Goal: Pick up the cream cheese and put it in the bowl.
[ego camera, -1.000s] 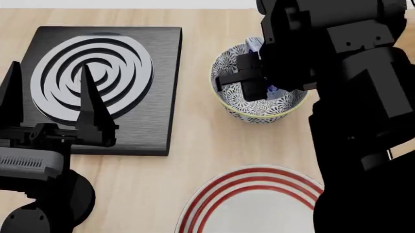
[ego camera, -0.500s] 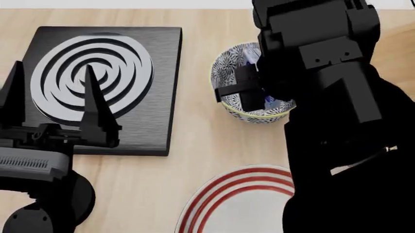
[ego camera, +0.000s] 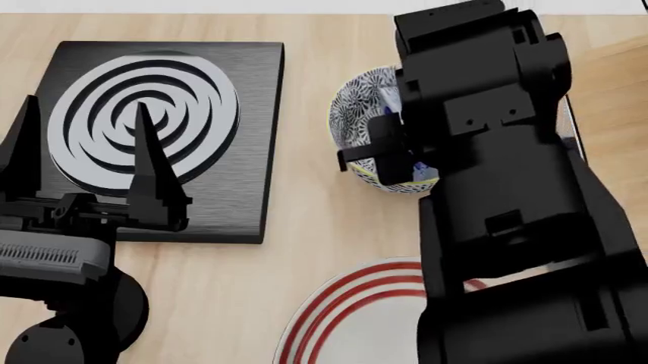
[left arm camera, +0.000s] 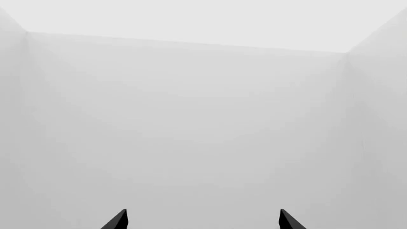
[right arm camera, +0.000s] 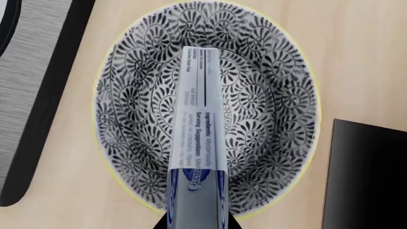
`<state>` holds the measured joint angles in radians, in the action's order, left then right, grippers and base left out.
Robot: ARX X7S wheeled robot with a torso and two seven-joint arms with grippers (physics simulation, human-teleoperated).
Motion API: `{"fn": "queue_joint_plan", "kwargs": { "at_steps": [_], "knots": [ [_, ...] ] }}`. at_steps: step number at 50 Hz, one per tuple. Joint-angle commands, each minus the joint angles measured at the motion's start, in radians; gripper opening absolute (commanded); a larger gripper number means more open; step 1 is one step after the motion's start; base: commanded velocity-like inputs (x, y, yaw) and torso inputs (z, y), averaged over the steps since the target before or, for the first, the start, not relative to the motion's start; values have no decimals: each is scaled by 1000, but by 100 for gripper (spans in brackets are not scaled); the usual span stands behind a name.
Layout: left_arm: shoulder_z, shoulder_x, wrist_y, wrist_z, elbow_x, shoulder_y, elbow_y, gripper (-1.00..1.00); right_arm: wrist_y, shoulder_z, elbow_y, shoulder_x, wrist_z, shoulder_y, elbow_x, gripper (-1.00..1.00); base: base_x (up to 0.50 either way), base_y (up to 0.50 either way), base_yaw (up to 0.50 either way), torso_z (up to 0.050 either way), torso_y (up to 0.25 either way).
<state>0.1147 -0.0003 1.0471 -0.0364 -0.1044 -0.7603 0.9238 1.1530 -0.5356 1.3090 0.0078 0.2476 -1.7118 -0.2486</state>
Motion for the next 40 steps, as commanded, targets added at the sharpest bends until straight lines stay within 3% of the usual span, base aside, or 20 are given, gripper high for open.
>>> {"fn": "queue_joint_plan", "kwargs": {
  "at_steps": [1,40],
  "knots": [
    [0,0,0,1,2,1,-2,100,-8,93,-1,-5,22,6,121,-100,0,0,0,0,0],
    [0,0,0,-12,-13,3,-3,100,-57,217,0,-4,8,48,204,-100,0,0,0,0,0]
  ]
}}
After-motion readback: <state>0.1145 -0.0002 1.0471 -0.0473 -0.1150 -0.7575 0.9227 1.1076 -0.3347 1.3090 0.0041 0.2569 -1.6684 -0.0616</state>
